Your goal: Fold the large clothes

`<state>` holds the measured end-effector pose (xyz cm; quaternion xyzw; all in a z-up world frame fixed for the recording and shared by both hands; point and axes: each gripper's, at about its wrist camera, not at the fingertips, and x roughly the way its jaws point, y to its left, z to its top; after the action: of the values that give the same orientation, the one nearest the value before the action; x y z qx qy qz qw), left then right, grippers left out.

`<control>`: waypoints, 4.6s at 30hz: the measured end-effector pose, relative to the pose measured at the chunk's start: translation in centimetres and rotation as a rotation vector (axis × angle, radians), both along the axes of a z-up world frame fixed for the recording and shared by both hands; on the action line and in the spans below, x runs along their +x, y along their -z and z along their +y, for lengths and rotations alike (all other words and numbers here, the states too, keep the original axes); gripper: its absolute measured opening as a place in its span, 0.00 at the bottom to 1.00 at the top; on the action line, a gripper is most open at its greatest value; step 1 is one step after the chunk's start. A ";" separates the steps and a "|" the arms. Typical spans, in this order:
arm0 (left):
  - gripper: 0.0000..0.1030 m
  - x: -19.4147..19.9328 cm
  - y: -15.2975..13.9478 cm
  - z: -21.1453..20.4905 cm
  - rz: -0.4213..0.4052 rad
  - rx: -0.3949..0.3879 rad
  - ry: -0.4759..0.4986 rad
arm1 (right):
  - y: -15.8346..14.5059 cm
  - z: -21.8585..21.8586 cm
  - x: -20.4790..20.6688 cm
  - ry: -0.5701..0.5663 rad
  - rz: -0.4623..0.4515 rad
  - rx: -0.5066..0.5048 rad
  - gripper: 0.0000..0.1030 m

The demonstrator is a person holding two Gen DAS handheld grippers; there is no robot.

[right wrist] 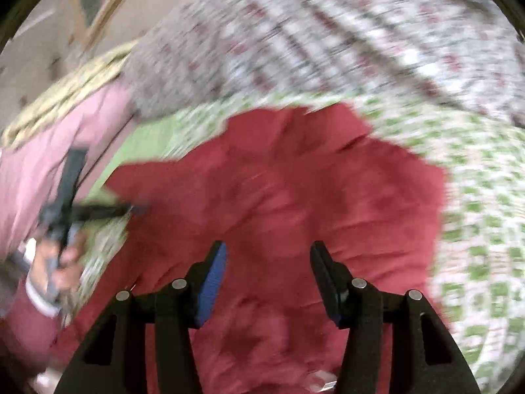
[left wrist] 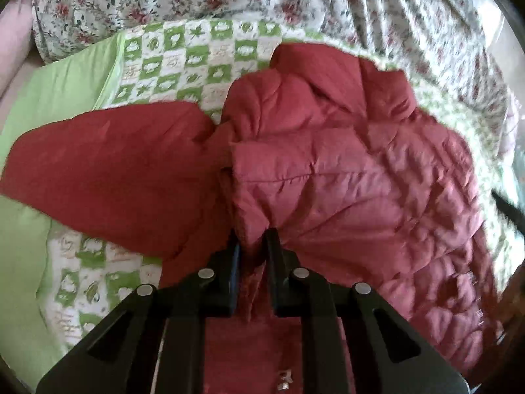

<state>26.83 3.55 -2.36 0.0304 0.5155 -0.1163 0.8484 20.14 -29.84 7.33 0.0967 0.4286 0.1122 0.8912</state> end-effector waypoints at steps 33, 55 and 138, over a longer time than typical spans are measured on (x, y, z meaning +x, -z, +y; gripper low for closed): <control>0.20 0.2 2.3 -4.4 -0.011 -0.047 0.078 | 5.3 4.8 4.1 0.000 0.167 -0.190 0.59; 0.25 -0.7 1.1 1.2 0.025 -0.271 0.043 | 6.0 3.0 3.7 0.055 0.207 -0.067 0.63; 0.05 -3.2 -8.7 2.0 -0.301 -0.440 0.041 | -1.7 1.7 -9.5 0.071 0.111 0.112 0.70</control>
<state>23.63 5.51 6.35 -0.1272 0.3453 -0.2370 0.8991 10.65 -28.11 9.00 0.1678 0.4668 0.0986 0.8627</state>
